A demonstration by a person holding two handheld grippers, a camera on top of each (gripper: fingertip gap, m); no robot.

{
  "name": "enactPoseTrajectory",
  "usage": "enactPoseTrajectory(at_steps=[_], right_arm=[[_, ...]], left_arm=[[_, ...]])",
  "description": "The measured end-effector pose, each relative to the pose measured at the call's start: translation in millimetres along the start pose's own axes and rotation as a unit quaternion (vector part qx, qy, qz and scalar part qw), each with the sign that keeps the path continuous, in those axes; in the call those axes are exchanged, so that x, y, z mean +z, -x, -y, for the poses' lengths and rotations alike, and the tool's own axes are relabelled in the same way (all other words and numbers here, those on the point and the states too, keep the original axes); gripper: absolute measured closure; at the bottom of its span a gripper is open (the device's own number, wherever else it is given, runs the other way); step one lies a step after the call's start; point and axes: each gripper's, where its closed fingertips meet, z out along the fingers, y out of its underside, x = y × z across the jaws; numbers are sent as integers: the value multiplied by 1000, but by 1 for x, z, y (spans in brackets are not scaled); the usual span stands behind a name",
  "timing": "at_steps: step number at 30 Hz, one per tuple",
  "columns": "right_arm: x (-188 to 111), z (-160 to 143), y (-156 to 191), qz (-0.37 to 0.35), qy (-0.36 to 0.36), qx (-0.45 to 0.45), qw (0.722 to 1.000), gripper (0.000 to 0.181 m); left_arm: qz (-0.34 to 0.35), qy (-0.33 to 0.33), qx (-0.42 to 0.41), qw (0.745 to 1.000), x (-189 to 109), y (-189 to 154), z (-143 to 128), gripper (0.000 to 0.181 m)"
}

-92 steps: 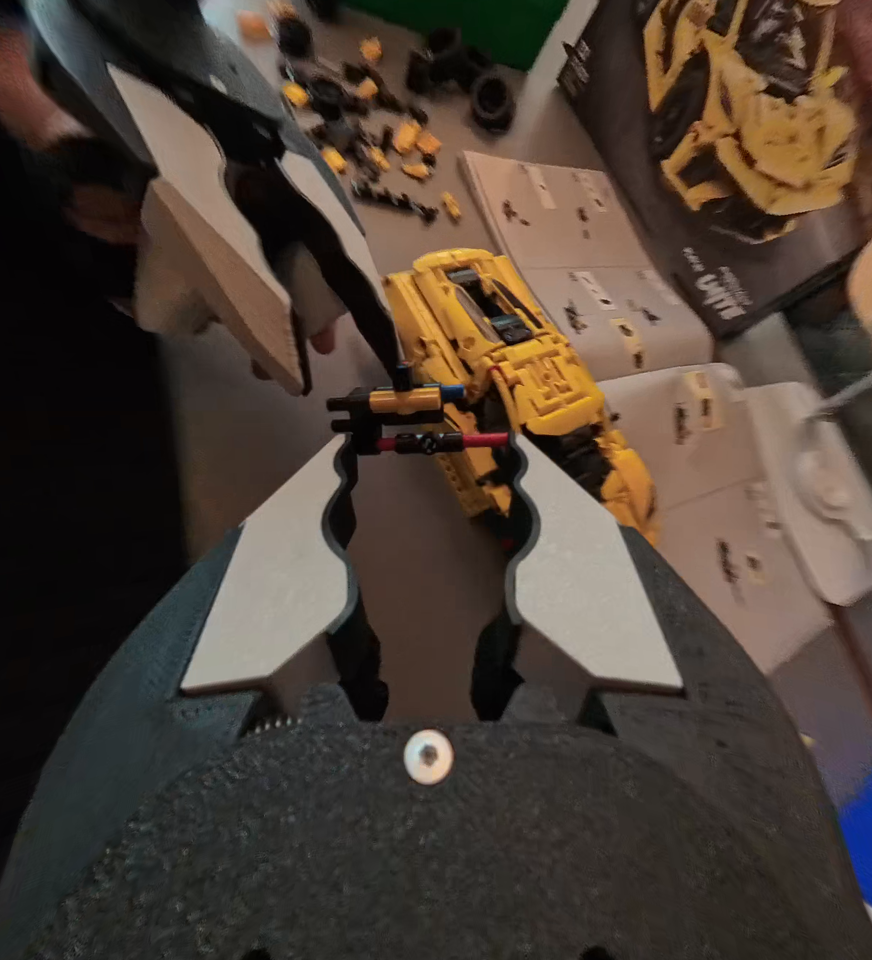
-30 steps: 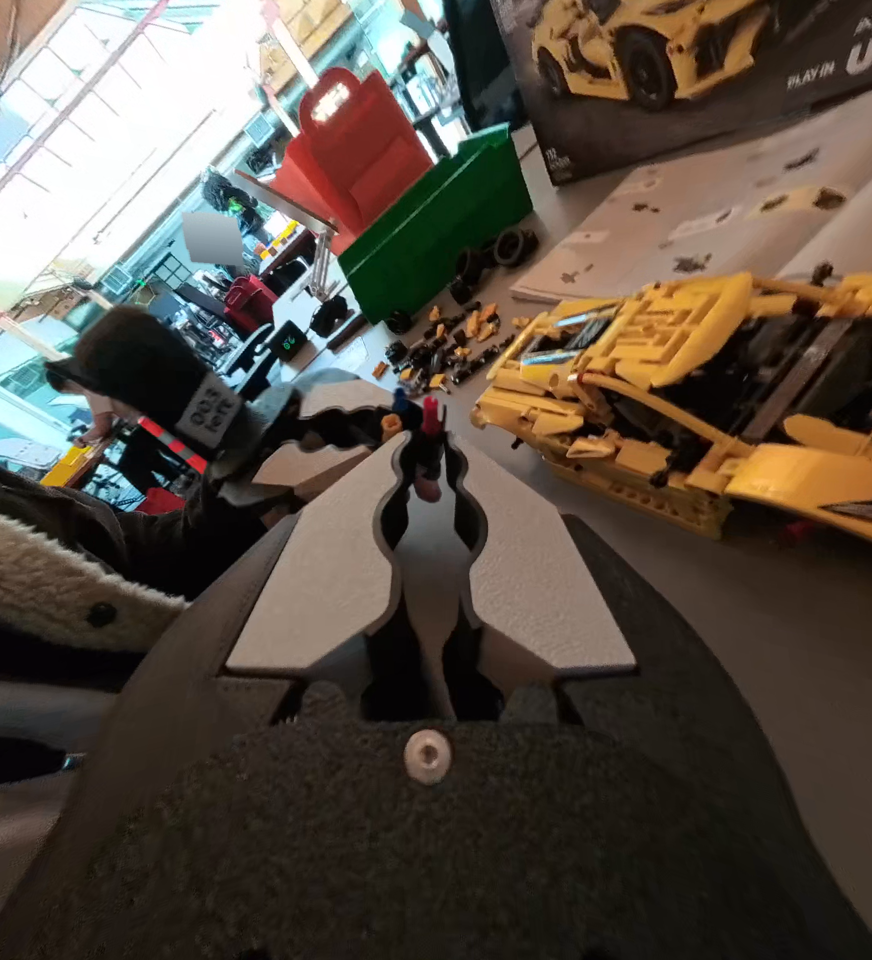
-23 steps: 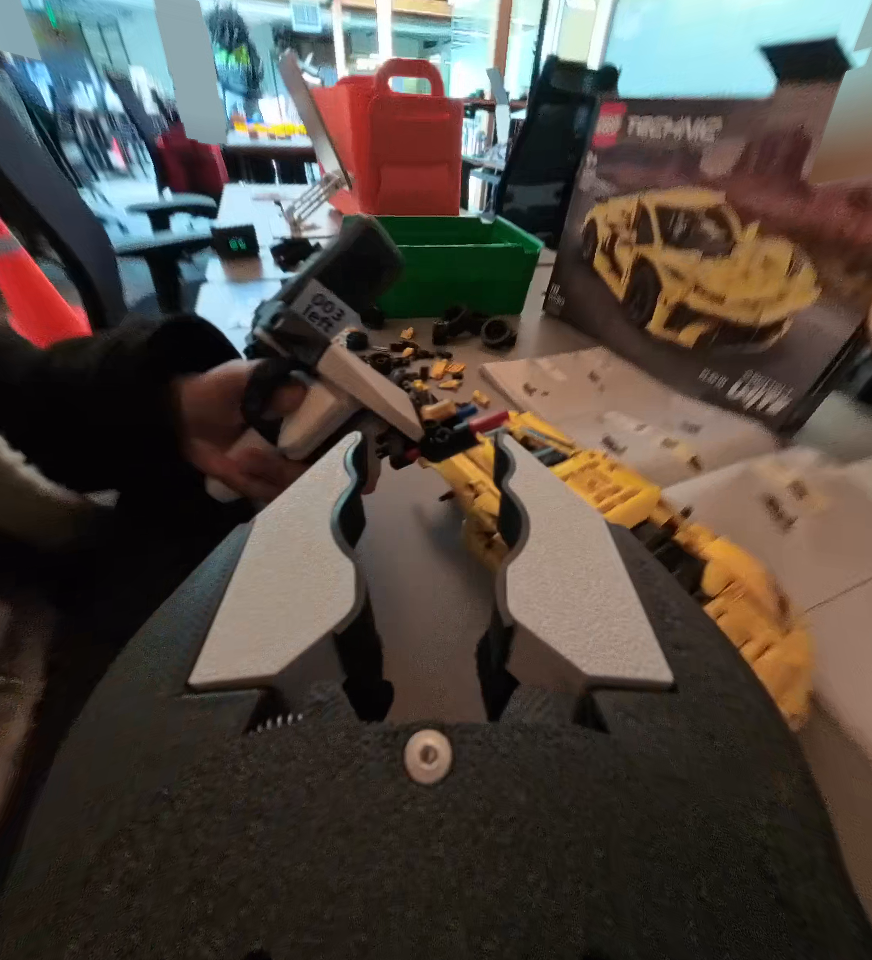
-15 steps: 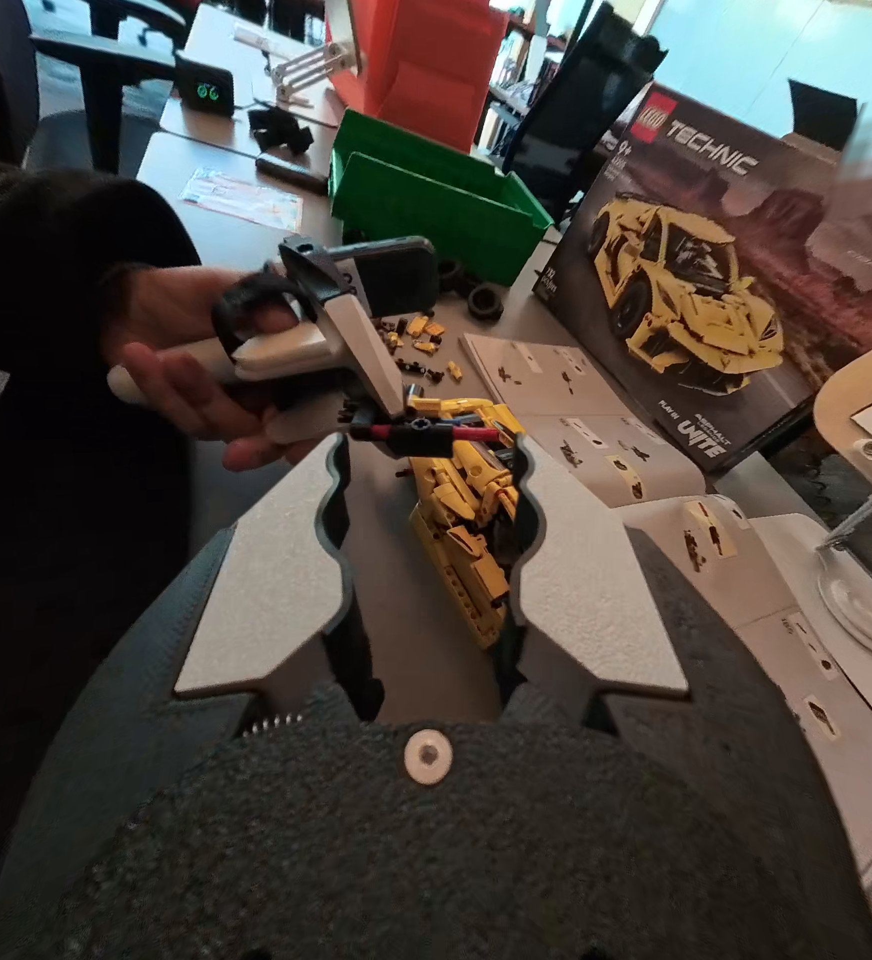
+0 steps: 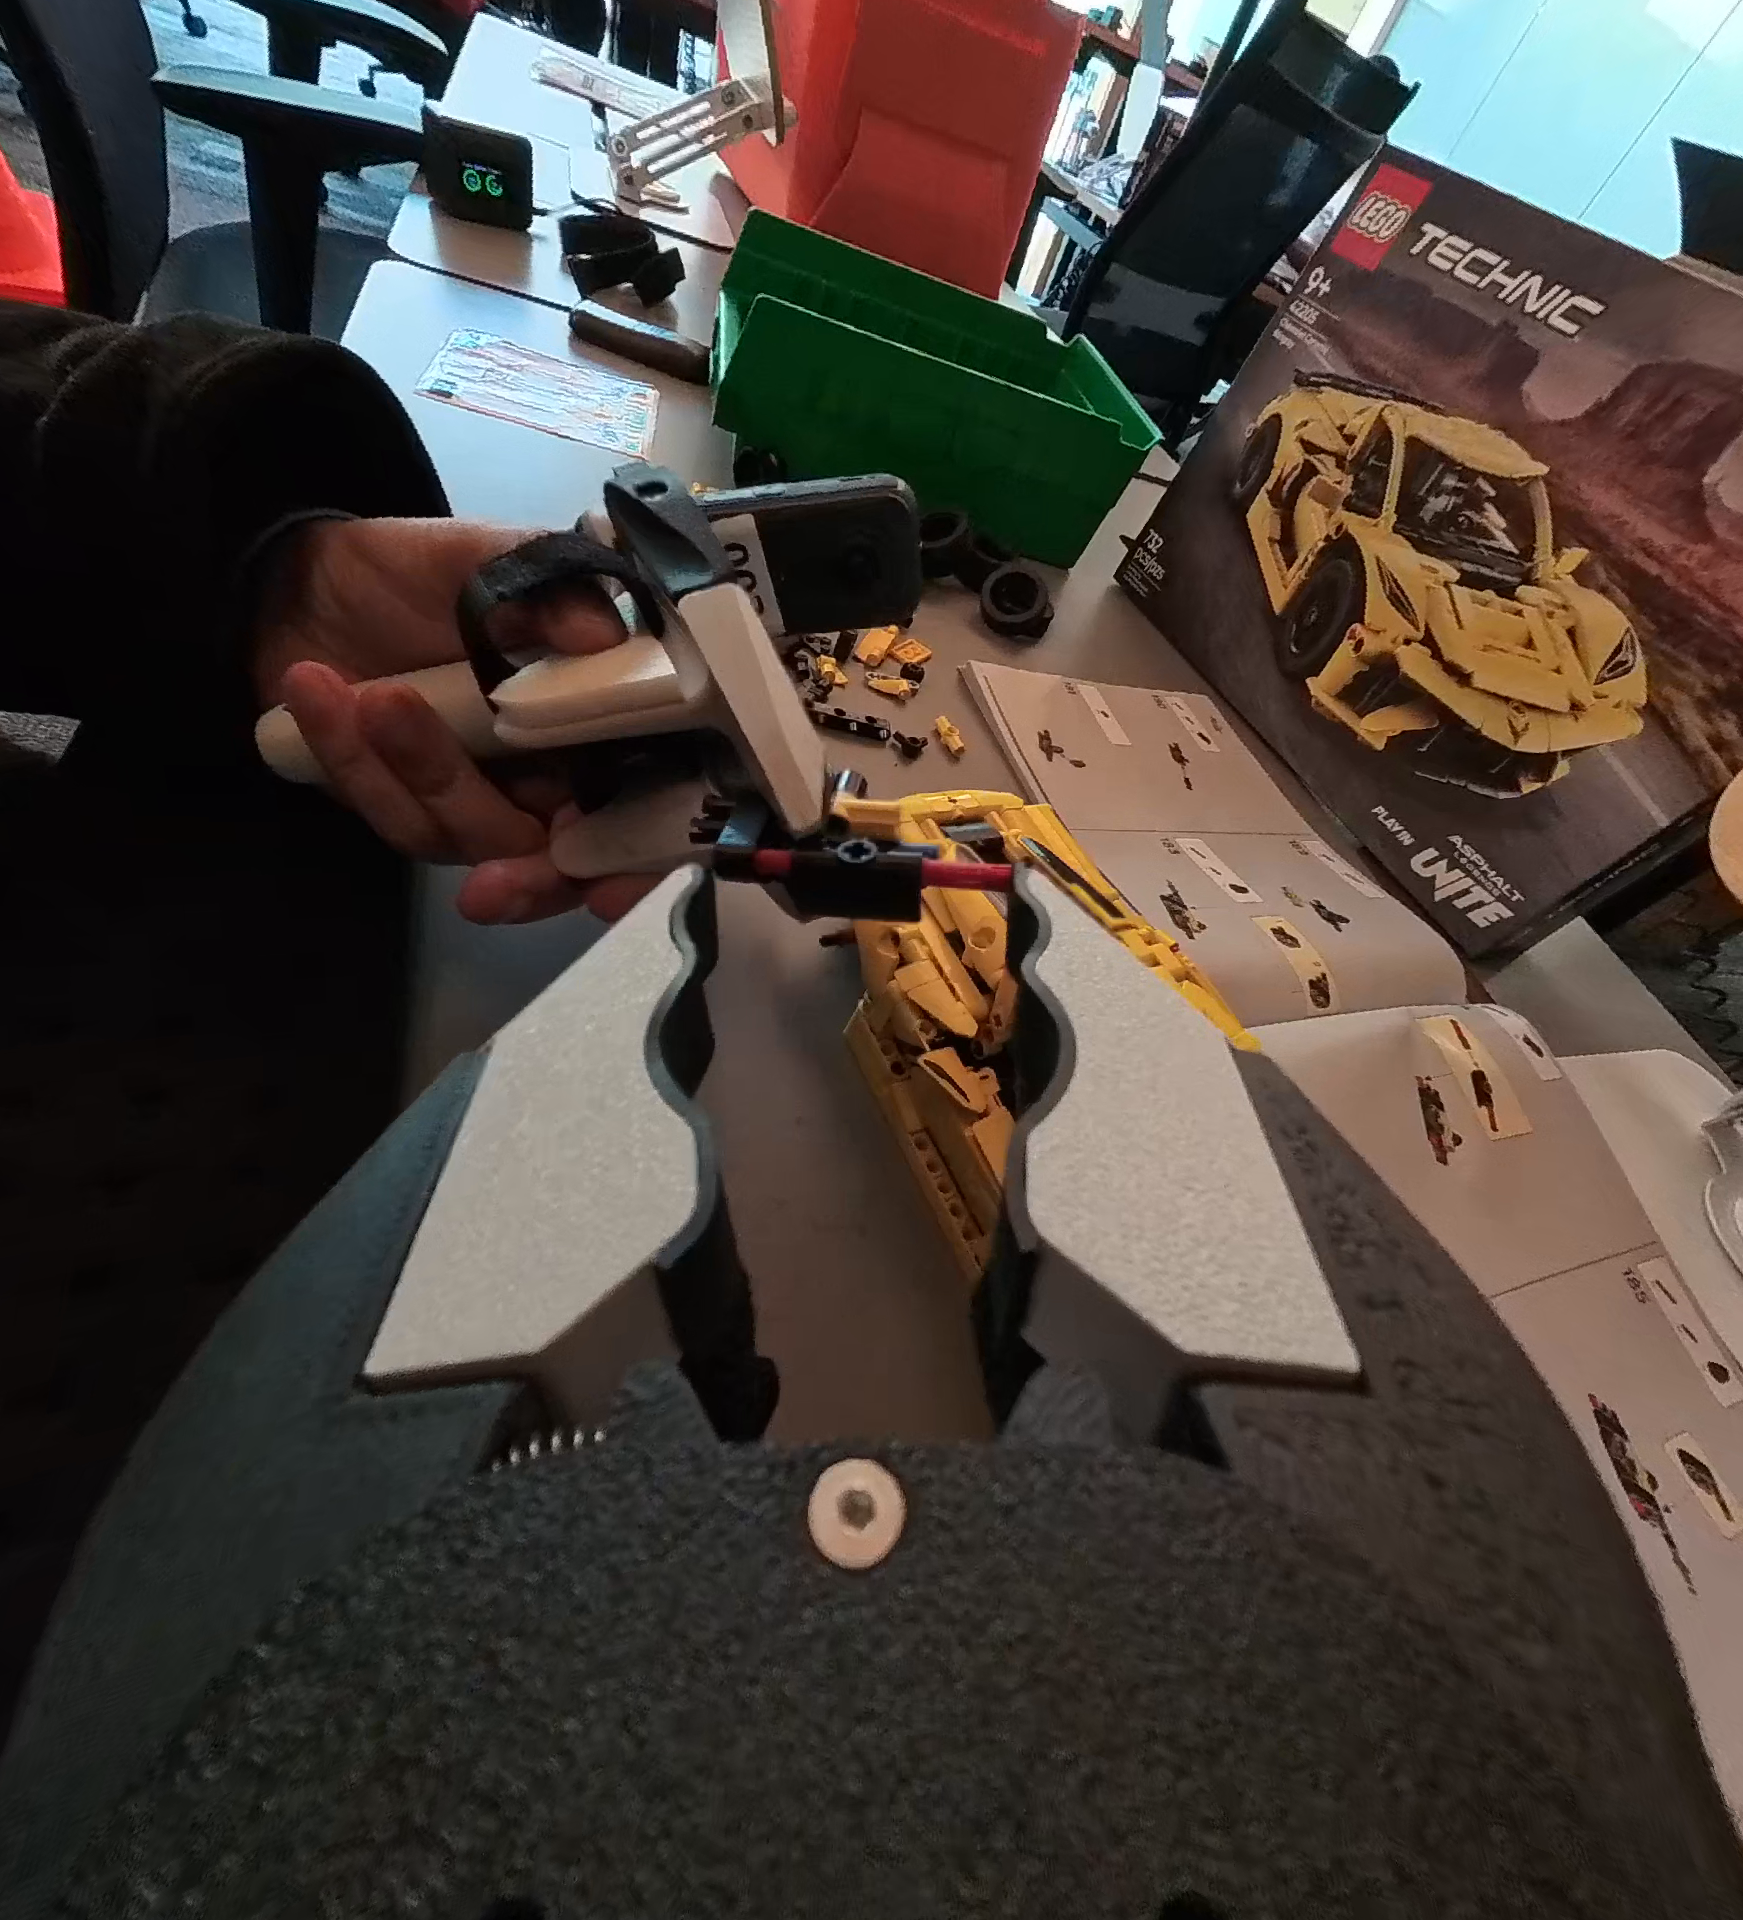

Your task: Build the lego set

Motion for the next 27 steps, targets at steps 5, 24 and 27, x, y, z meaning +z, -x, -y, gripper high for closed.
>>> enactPoseTrajectory(at_steps=[5,24,27], right_arm=[[0,-2,0,0,5,-1,1000,127],[3,-6,-1,-11,31,3,999,132],[3,-7,-1,-16,35,3,999,133]], left_arm=[[9,1,9,1000,1,2,-1,166],[24,-19,36,999,-1,5,4,165],[27,-23,39,999,-1,6,5,165]])
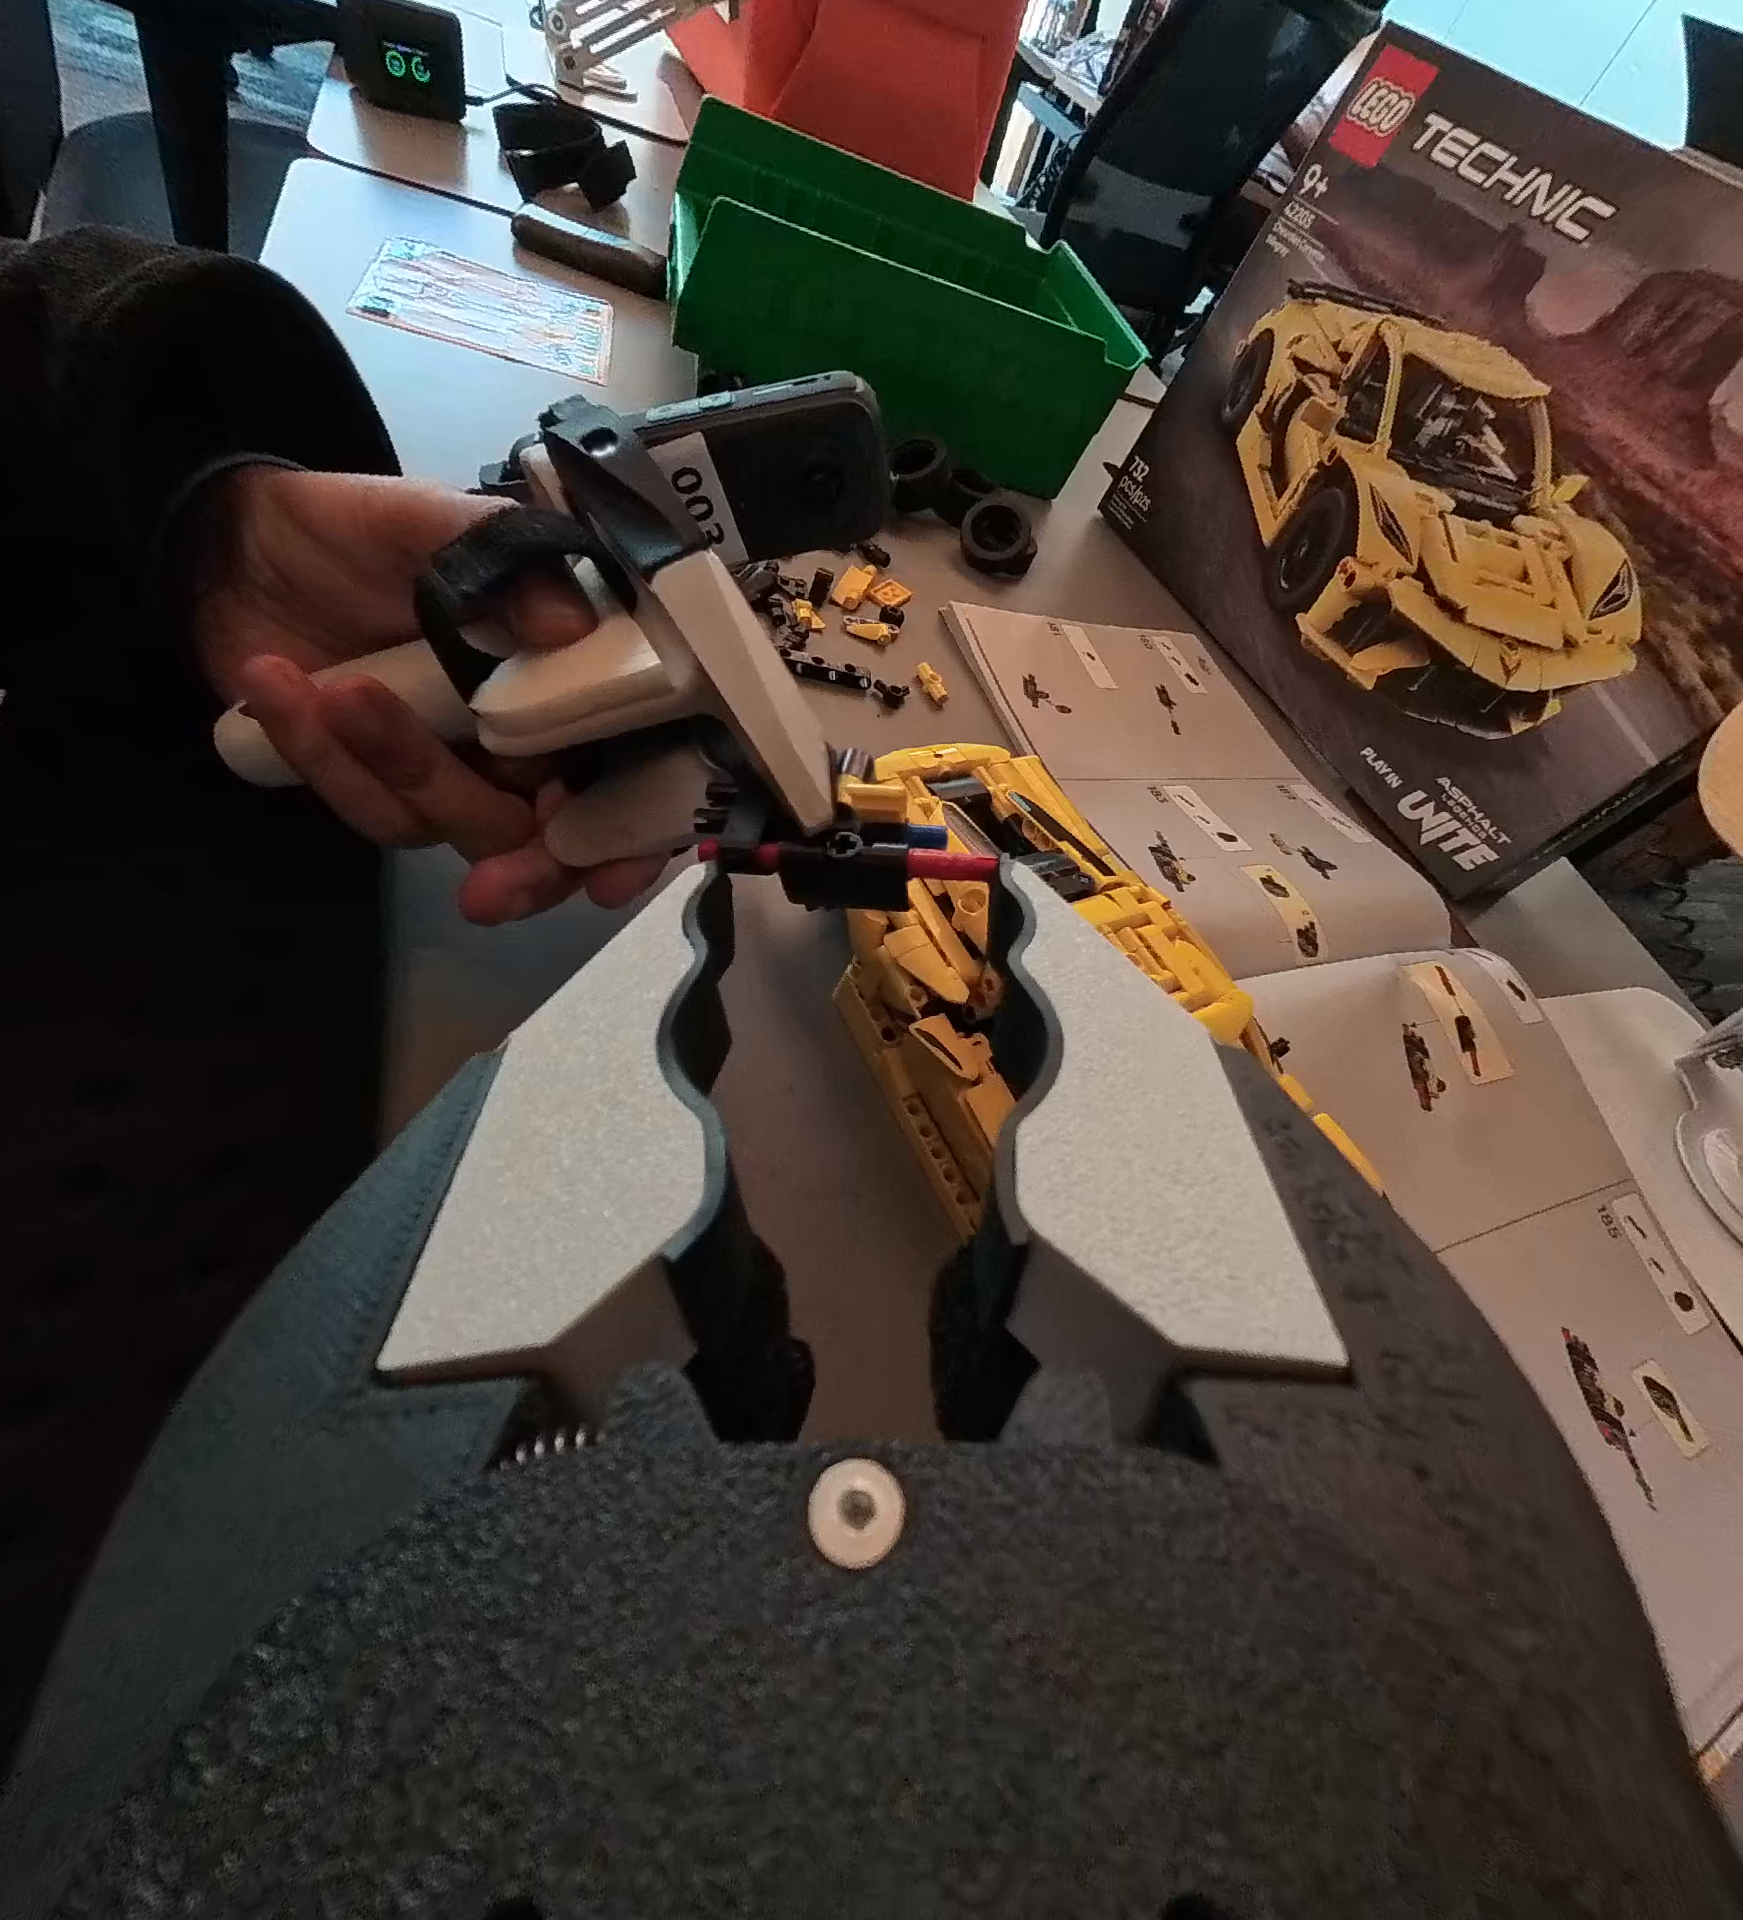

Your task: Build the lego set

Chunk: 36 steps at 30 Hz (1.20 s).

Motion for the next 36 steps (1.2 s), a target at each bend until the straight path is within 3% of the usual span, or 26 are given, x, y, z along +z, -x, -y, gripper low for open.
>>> enactPoseTrajectory(at_steps=[9,12,14,16,19,23,28,31,34,36], right_arm=[[-1,3,1,-2,-14,-3,1000,136],[-3,4,1,5,-40,36,999,137],[-9,10,2,14,-75,98,992,128],[-14,12,4,36,-102,170,979,131],[-16,19,14,98,-139,278,945,150],[-22,26,18,135,-182,345,911,164],[-26,26,20,156,-189,373,895,168],[-31,30,16,157,-215,395,879,161],[-29,26,15,132,-199,379,894,165],[-30,26,16,127,-190,366,902,165]], left_arm=[[-3,-6,15,1000,0,-3,2,166],[-2,-9,54,998,1,-8,1,165],[19,-21,128,991,1,-10,3,166],[22,-28,205,978,1,-19,2,165],[32,-30,291,956,5,-24,-4,165],[35,-42,373,926,7,-31,-8,166],[60,-43,473,878,9,-33,-13,166],[84,-36,529,844,11,-30,-16,165],[96,-17,560,823,14,-25,-23,165],[92,-14,560,823,14,-25,-25,165]])
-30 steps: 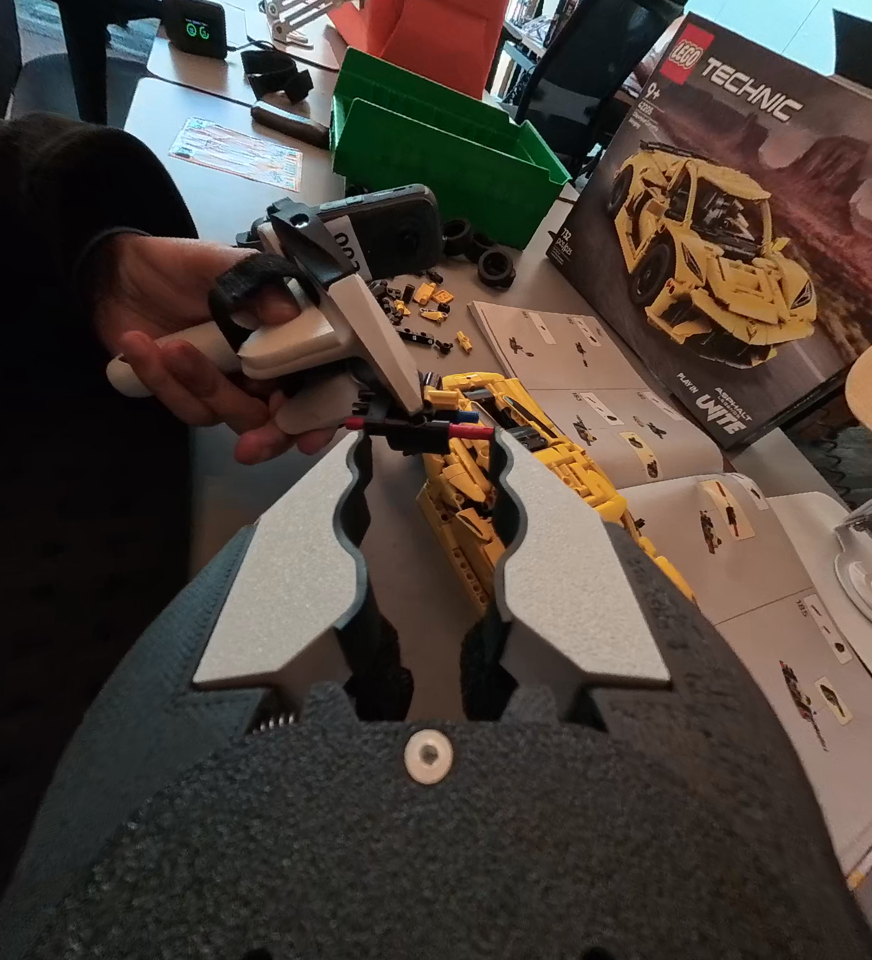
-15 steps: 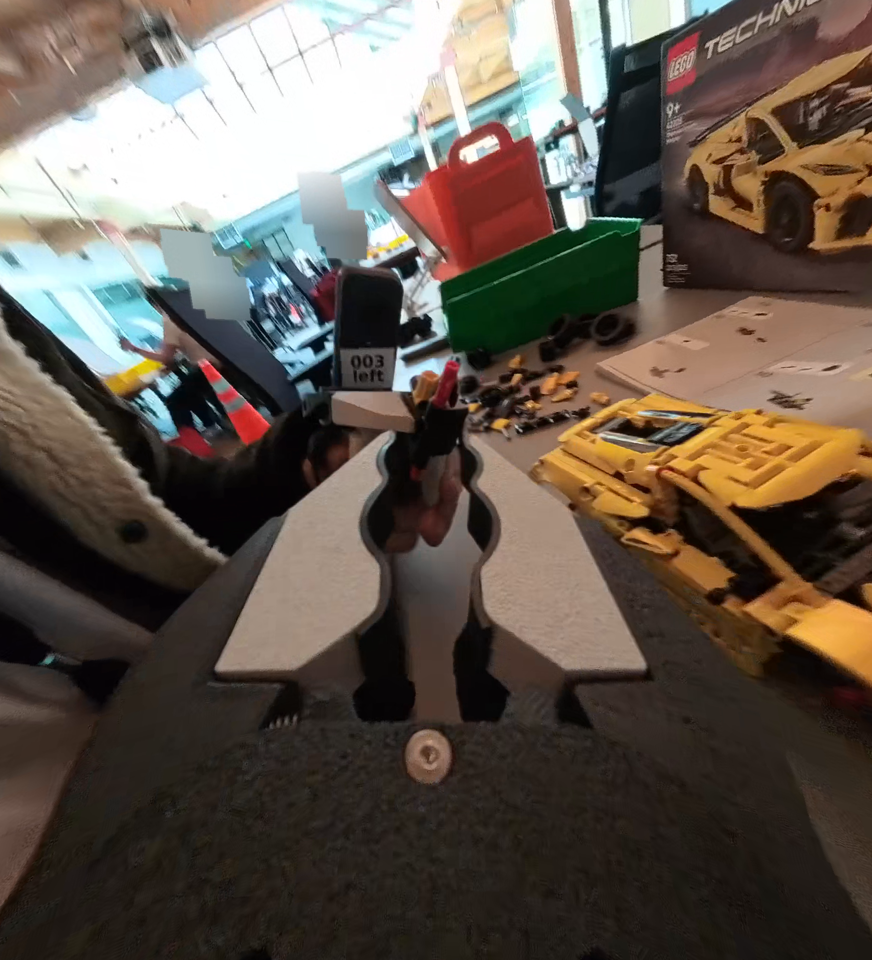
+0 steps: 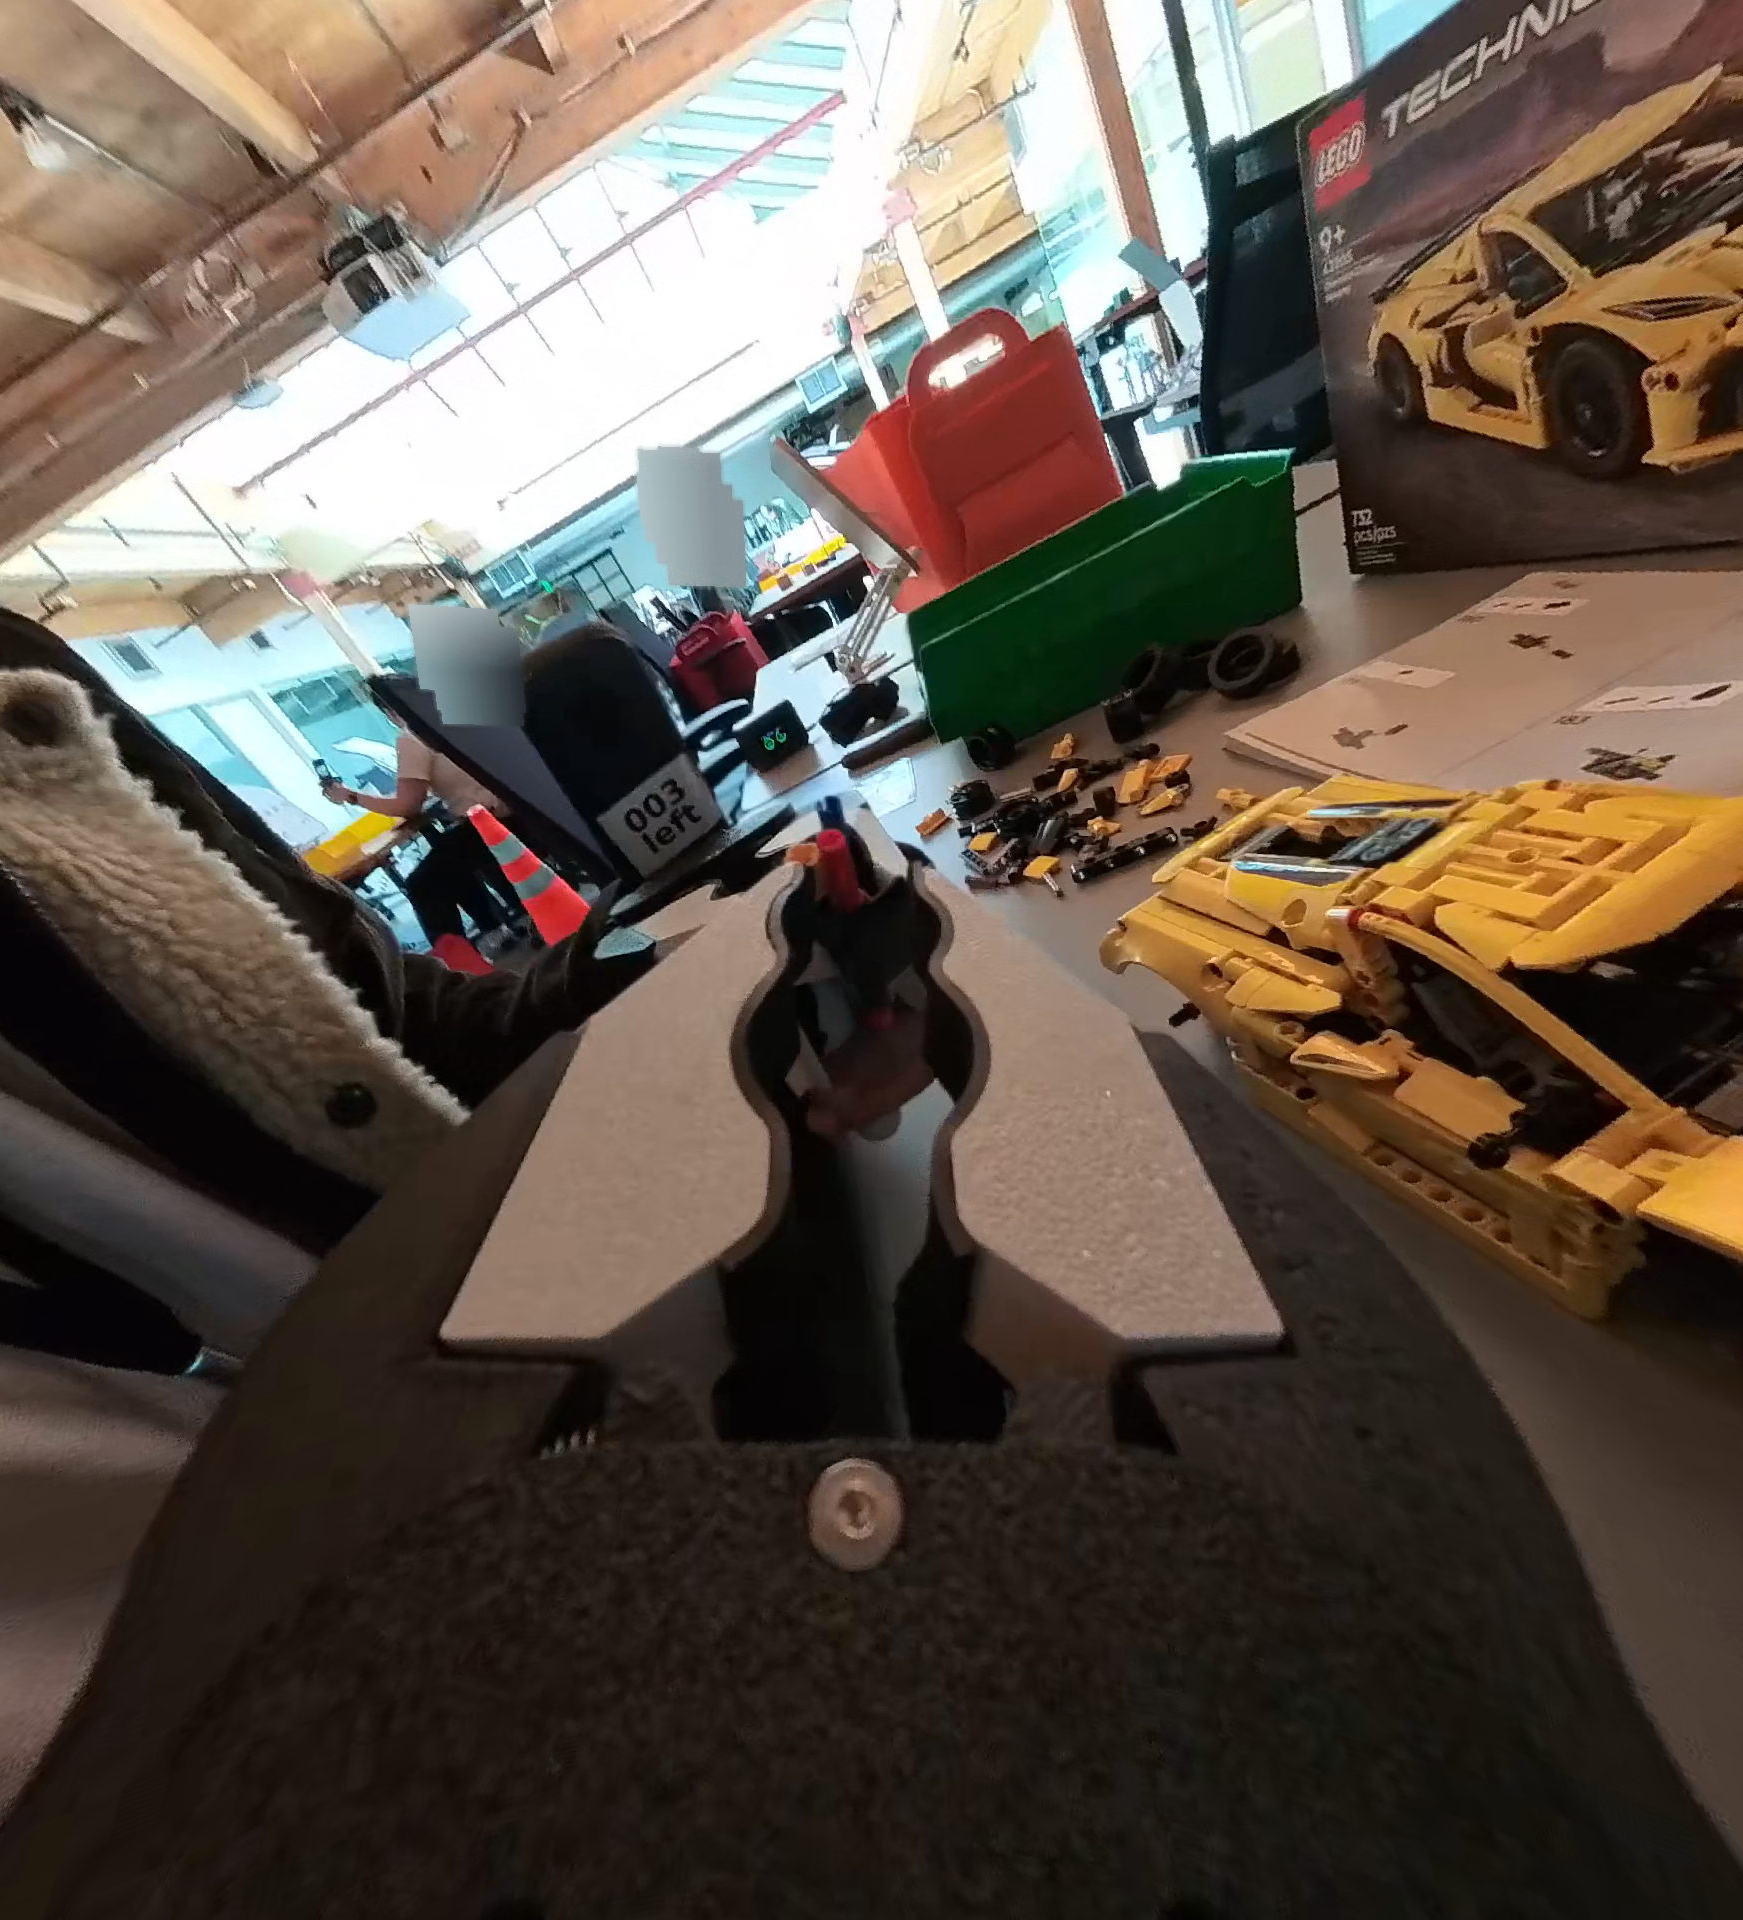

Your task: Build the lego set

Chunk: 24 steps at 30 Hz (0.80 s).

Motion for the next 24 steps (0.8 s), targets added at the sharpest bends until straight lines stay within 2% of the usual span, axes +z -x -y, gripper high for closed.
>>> enactPoseTrajectory(at_steps=[4,9,12,17,20,24], right_arm=[[-3,-3,4,-1,25,-23,999,168],[-6,-6,18,56,38,-12,998,169],[-2,-9,23,68,42,-28,996,169],[0,-5,18,35,42,-62,997,169],[-4,-2,13,-12,45,-120,992,170],[-3,-11,11,-53,90,-211,972,172]], left_arm=[[-12,3,10,1000,1,-6,-1,165],[-55,3,-11,998,1,-20,-1,165],[-48,24,21,998,4,-23,-9,165],[-22,26,46,998,4,-16,-8,165],[0,30,81,996,3,-10,-9,165],[-7,35,93,995,4,-14,-12,165]])
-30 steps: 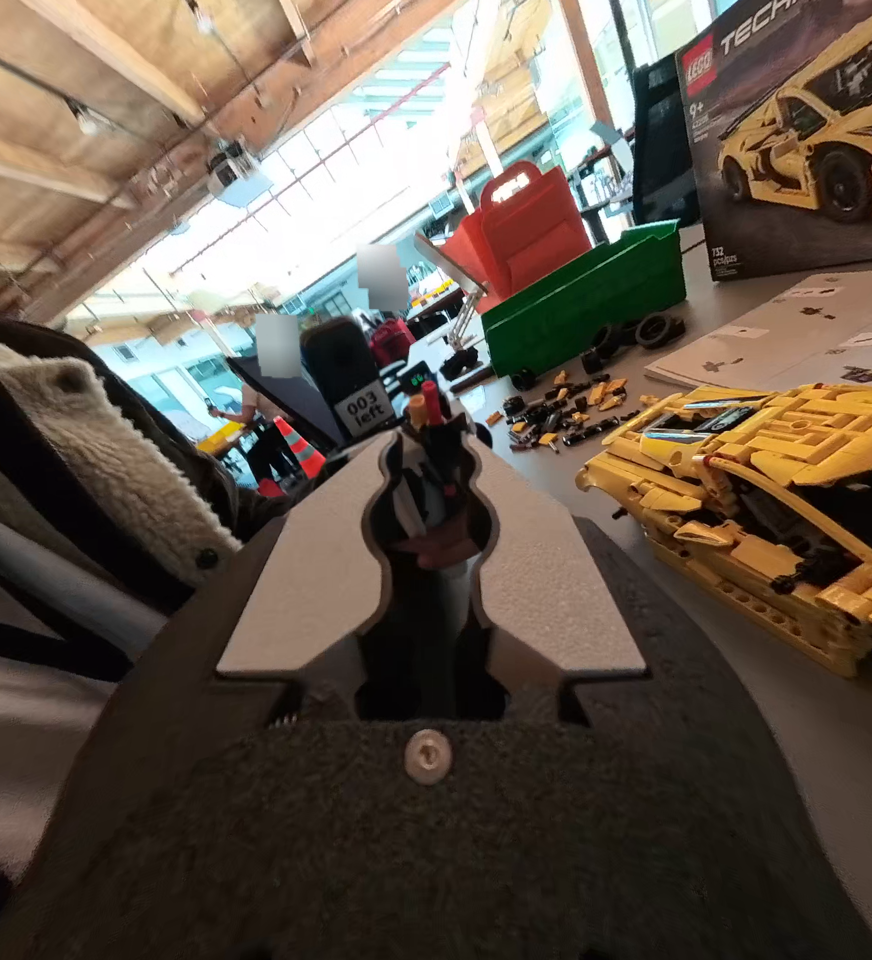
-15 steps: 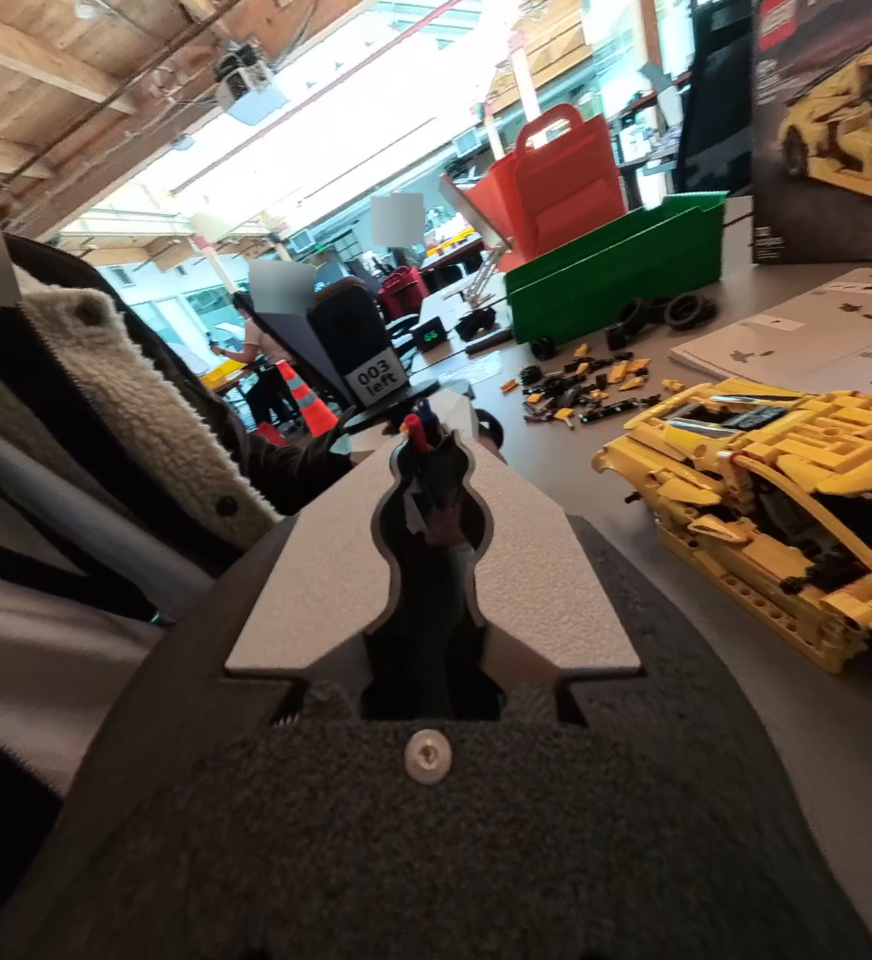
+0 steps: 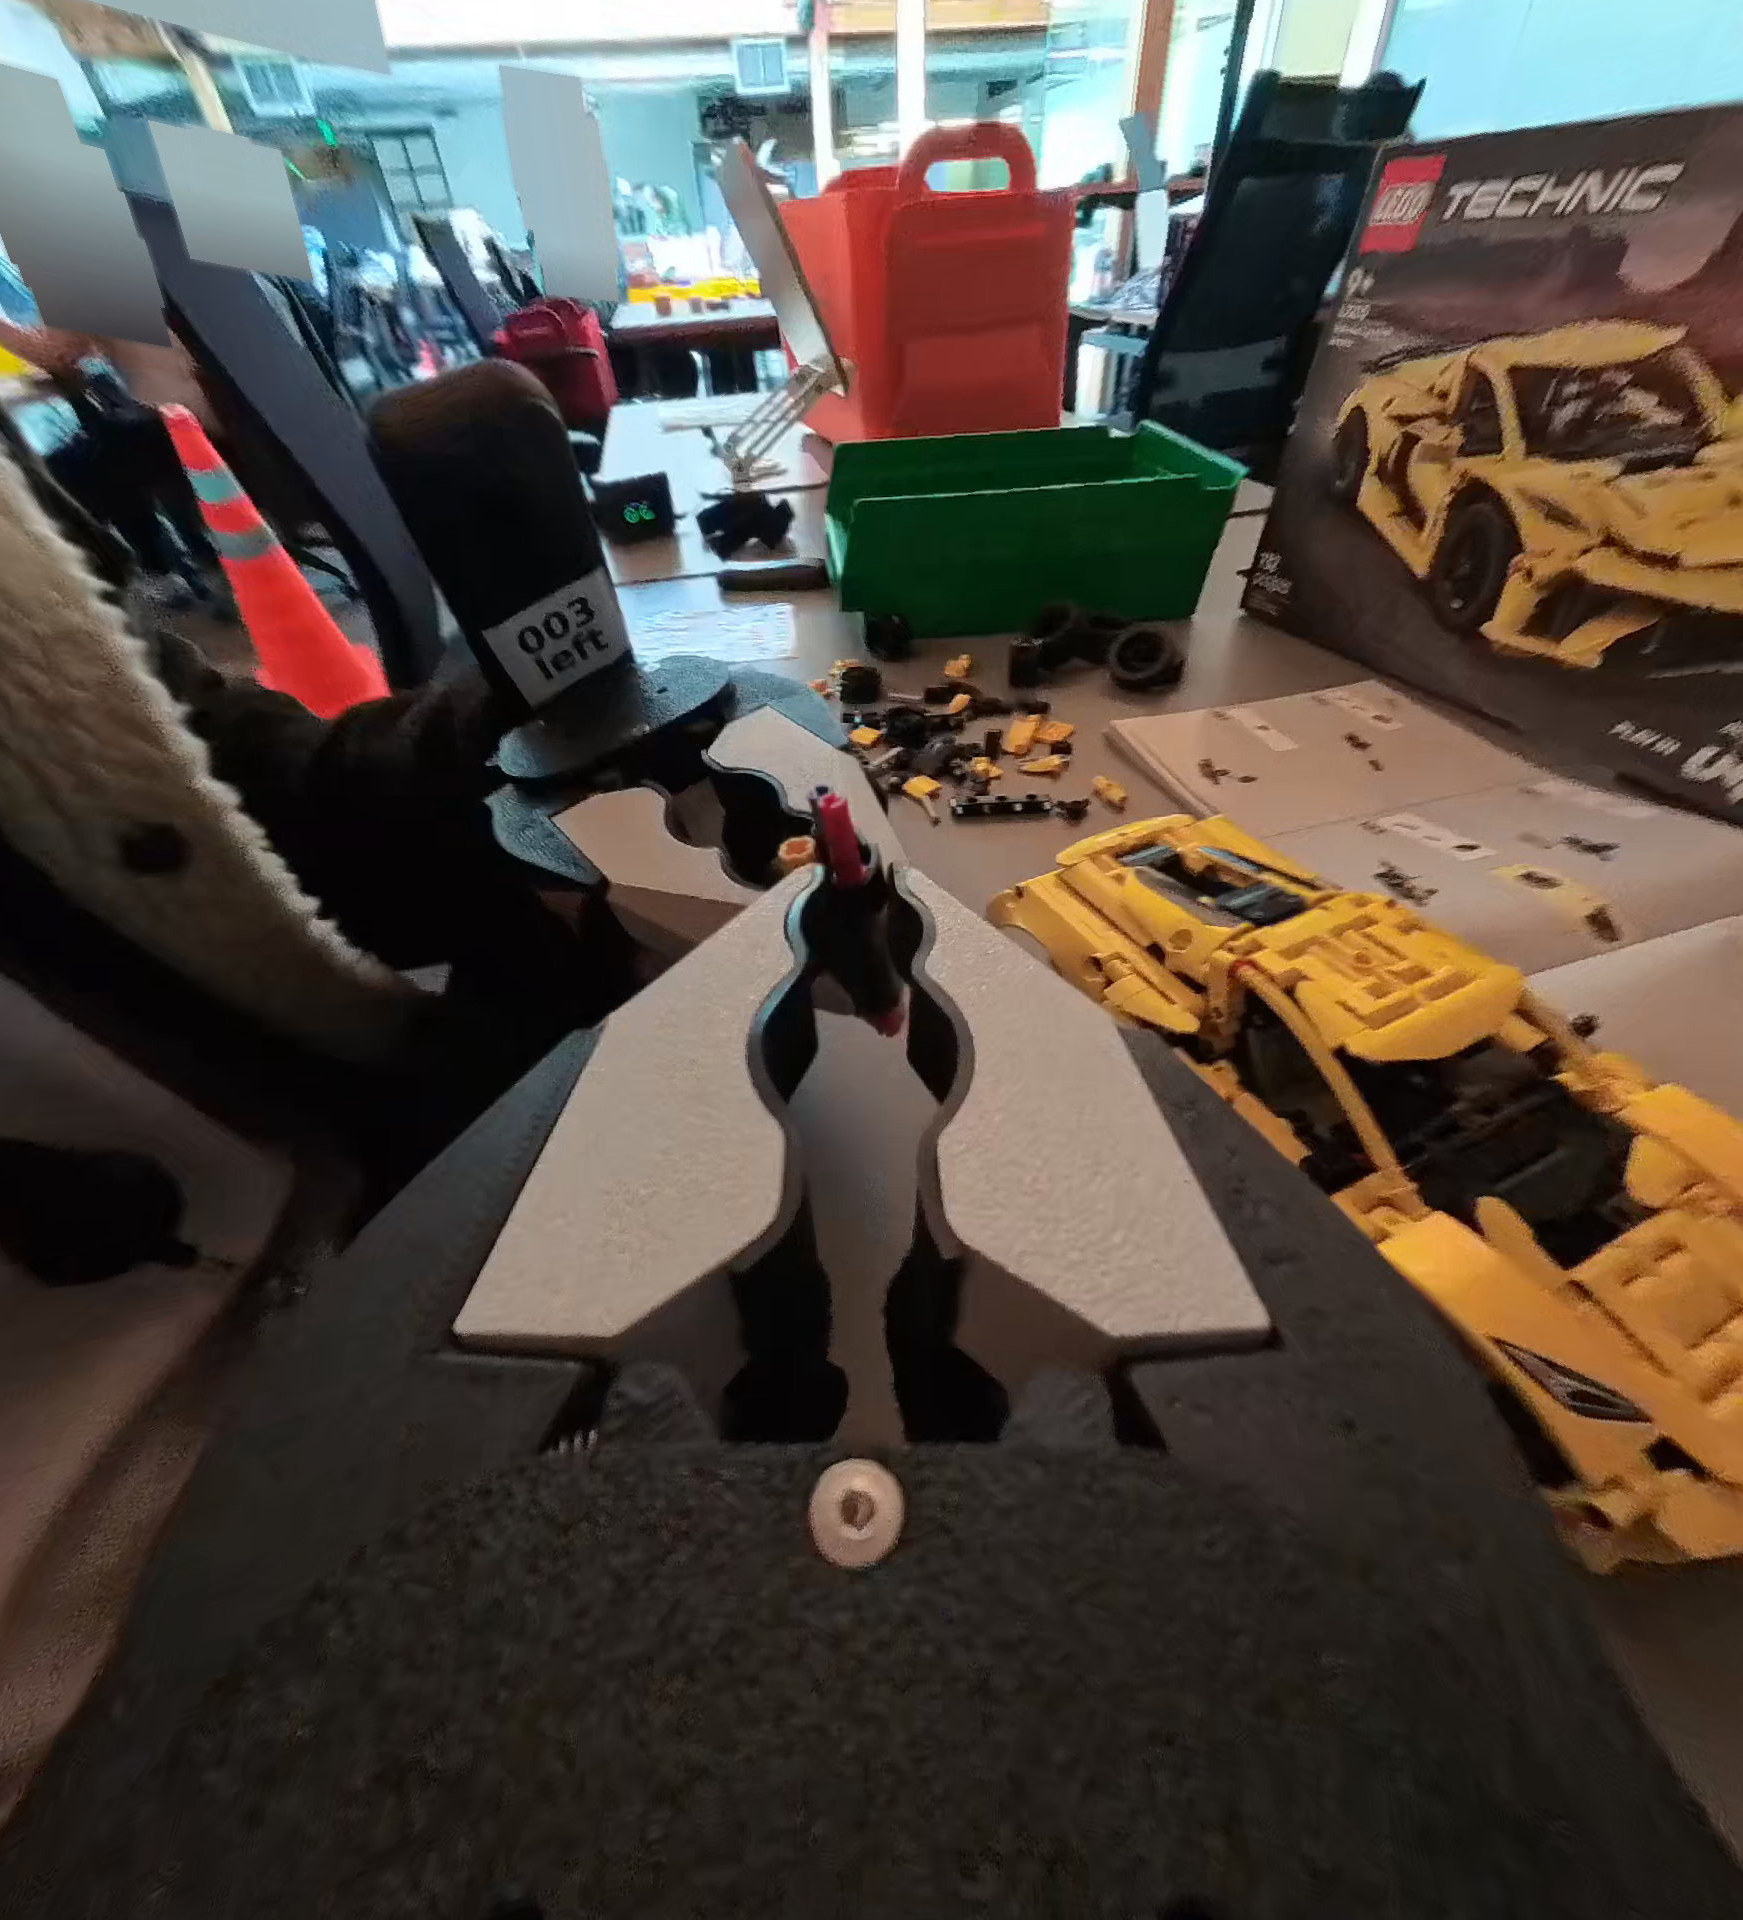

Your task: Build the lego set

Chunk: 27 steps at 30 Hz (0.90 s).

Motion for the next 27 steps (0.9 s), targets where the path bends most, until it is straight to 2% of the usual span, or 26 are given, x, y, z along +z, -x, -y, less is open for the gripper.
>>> enactPoseTrajectory(at_steps=[2,10,15,21,24,27], right_arm=[[-1,1,1,-8,6,-29,1000,173],[-3,0,9,47,4,21,999,172],[-5,-5,-2,2,23,-39,999,174],[-5,-1,-2,8,14,-27,999,174],[-6,-2,-4,-31,30,-128,991,175],[-6,6,-7,-90,16,-265,960,175]], left_arm=[[-7,-3,-8,1000,-1,-1,1,165],[-31,-4,-13,999,-2,-8,3,165],[7,1,15,1000,-2,1,3,165],[27,-8,43,999,-2,3,6,165],[28,-3,28,999,0,4,2,165],[36,-1,-10,999,-2,12,2,159]])
